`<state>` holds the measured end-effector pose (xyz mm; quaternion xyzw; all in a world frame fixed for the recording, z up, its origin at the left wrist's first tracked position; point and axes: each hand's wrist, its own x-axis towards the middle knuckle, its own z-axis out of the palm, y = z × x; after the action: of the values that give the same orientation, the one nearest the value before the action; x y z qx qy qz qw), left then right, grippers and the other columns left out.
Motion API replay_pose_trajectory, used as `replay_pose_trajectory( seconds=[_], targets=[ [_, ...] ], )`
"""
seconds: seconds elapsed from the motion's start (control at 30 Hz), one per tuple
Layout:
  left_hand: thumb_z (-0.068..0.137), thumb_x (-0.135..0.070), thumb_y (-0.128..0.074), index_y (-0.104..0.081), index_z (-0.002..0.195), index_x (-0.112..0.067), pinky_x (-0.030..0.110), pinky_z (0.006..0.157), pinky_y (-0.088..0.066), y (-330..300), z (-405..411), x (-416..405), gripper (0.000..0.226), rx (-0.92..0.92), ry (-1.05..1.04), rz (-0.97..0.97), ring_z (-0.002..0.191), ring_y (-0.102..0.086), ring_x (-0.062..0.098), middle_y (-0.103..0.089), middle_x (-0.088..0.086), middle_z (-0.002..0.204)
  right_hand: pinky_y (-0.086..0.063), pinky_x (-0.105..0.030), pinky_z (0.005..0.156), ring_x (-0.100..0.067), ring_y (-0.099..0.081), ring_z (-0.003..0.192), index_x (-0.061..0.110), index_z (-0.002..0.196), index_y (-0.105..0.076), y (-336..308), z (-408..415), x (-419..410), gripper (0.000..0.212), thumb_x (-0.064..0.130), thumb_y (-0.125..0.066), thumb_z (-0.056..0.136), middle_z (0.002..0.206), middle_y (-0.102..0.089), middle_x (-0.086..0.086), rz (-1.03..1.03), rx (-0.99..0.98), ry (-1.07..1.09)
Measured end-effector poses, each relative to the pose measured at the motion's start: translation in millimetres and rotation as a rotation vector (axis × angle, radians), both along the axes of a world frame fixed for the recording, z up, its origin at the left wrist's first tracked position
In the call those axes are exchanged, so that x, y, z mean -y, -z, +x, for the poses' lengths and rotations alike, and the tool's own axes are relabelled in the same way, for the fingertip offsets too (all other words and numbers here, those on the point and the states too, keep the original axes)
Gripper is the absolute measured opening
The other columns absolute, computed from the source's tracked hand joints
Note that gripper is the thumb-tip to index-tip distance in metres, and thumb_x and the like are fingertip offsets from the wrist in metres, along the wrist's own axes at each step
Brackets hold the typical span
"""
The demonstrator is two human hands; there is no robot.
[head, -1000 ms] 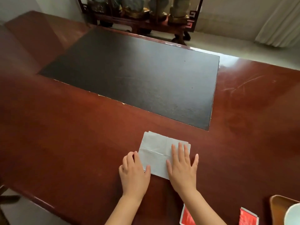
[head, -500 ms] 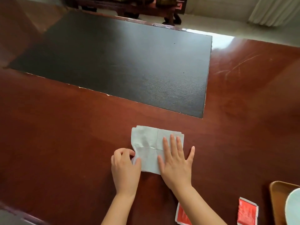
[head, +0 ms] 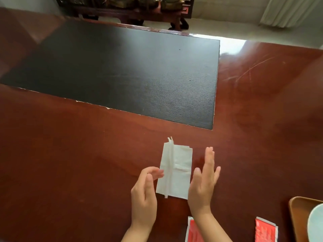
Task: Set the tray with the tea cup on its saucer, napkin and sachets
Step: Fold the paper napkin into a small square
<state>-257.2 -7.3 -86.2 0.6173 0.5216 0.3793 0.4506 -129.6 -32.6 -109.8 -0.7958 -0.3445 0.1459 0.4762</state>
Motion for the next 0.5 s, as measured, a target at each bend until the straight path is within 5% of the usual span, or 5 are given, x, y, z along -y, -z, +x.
replay_pose_trajectory(
  seconds=[0.13, 0.3, 0.5],
  targets=[
    [0.097, -0.038, -0.025, -0.057, 0.117, -0.030, 0.019, 0.095, -0.045, 8, 0, -12, 0.038, -0.110, 0.012, 0.159, 0.112, -0.057, 0.002, -0.065, -0.013, 0.118, 0.008, -0.038, 0.117, -0.013, -0.013, 0.143, 0.023, 0.144, -0.021, -2, 14, 2, 0.054, 0.032, -0.022, 0.091, 0.154, -0.019, 0.003, 0.012, 0.127, -0.008],
    [0.095, -0.027, -0.026, -0.020, 0.146, -0.013, 0.041, 0.115, -0.008, 24, 27, -38, 0.053, -0.606, 0.356, 0.409, 0.143, -0.014, 0.016, -0.021, 0.004, 0.154, 0.003, -0.047, 0.114, -0.016, -0.006, 0.144, 0.020, 0.146, -0.014, 7, 24, 2, 0.056, 0.032, -0.025, 0.093, 0.155, -0.016, -0.002, -0.257, 0.518, -0.377],
    [0.091, -0.029, -0.024, -0.038, 0.140, -0.012, 0.059, 0.103, -0.031, 37, 42, -47, 0.054, -0.983, 0.518, 0.370, 0.135, -0.037, 0.021, -0.040, 0.006, 0.148, -0.004, -0.051, 0.110, -0.020, -0.018, 0.141, 0.014, 0.145, -0.026, 20, 25, -1, 0.055, 0.036, -0.022, 0.094, 0.153, -0.025, -0.002, -0.535, 0.672, -0.524]
  ],
)
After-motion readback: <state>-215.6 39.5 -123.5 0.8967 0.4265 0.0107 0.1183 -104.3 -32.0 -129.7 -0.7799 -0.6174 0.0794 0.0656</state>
